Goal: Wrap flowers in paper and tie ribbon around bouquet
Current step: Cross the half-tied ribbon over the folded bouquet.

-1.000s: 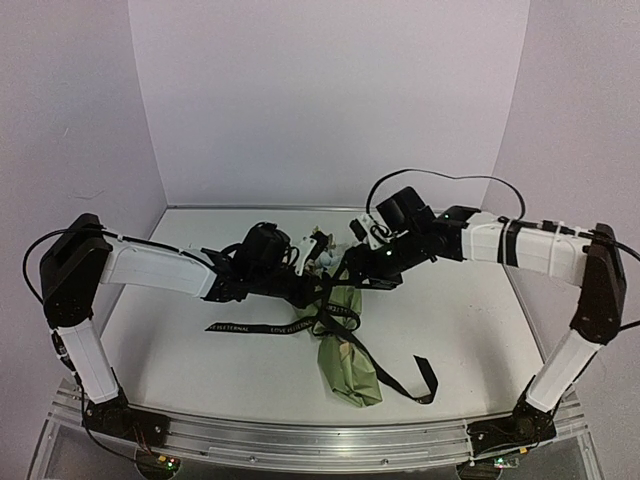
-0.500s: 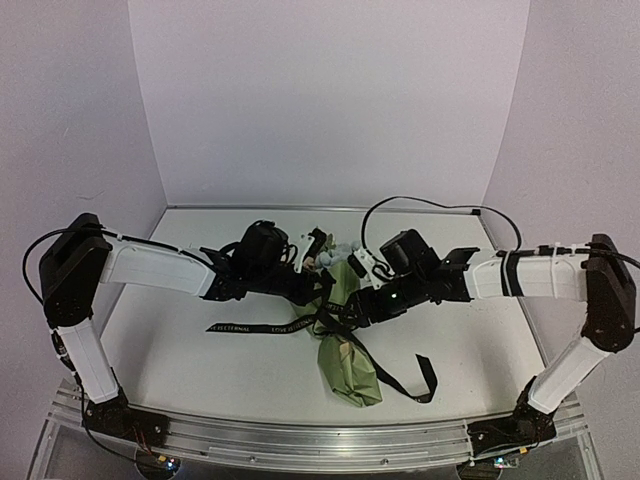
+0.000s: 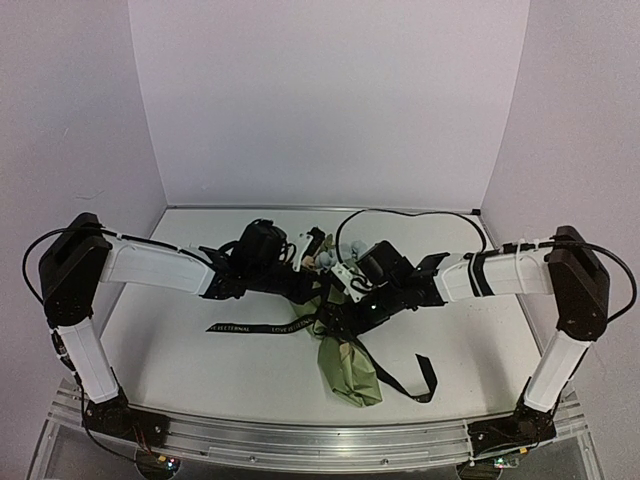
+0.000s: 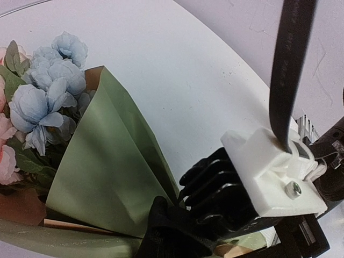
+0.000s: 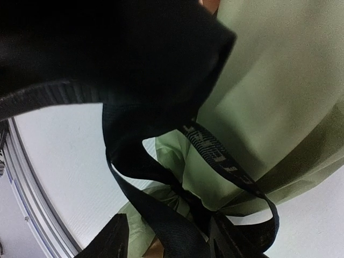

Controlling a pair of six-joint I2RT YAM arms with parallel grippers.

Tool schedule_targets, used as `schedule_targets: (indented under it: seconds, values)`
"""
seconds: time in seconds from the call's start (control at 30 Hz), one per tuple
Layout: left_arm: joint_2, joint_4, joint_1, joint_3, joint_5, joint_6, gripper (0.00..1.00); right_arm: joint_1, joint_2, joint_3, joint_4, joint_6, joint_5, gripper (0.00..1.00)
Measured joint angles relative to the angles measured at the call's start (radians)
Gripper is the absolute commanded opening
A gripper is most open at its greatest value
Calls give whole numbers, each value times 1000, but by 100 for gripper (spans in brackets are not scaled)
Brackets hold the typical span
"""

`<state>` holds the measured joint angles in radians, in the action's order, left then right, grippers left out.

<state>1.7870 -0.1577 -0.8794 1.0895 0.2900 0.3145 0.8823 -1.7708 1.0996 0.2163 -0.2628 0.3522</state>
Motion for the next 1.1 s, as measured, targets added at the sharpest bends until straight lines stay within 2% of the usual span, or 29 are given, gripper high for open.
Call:
schedule_targets:
  seconds: [0.2,0.4,0.5,0.63,0.83,1.1]
  values:
    - [0,0,7,1,2,0,0,0,-2,0,-5,-5,-1,43]
    - [0,0,16,2,2,0,0,5,-2,0,-6,-17,-8,26]
    - [0,0,20,2,2,0,0,7,-2,0,-6,-21,-10,13]
    - [-2,0,25,2,3,0,0,7,-2,0,-5,-31,-14,1]
    - [-8,0,33,2,2,0,0,9,21,-13,17,-47,-26,0]
    - [-17,1,43,2,2,0,0,51,129,-82,62,-65,-27,0]
